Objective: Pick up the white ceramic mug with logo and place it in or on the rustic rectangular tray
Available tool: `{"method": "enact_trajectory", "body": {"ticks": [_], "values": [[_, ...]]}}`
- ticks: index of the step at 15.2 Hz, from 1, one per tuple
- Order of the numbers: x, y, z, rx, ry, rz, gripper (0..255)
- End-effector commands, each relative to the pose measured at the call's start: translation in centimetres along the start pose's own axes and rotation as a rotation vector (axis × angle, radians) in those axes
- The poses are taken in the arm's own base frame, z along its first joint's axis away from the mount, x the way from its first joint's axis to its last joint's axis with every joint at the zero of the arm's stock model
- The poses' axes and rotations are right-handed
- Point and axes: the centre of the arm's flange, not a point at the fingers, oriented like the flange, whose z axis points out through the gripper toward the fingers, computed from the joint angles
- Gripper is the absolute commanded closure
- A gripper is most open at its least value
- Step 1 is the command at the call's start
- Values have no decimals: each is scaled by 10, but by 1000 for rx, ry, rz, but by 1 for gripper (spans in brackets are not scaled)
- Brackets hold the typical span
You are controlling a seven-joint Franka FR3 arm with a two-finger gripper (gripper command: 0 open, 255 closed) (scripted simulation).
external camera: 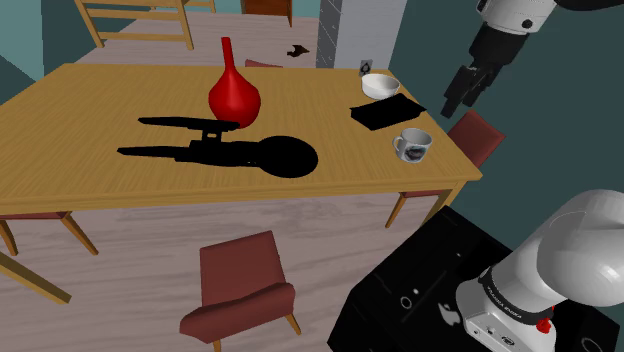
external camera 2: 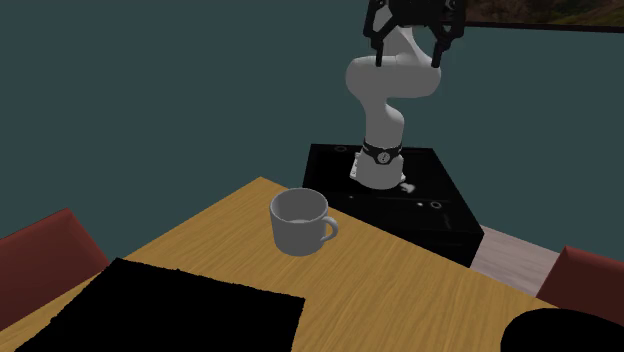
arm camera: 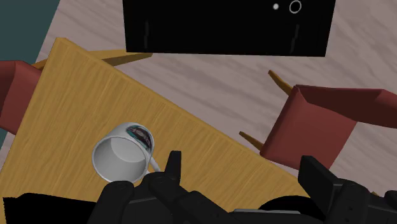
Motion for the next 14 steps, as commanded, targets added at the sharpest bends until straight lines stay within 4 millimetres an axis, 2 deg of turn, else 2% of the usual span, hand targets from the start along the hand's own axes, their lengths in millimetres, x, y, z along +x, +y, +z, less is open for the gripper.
{"method": "enact_trajectory", "body": {"ticks": [1,14], "values": [[0,0,0,0,0,0,0],[57,125,109,40,18,-10,0]]}}
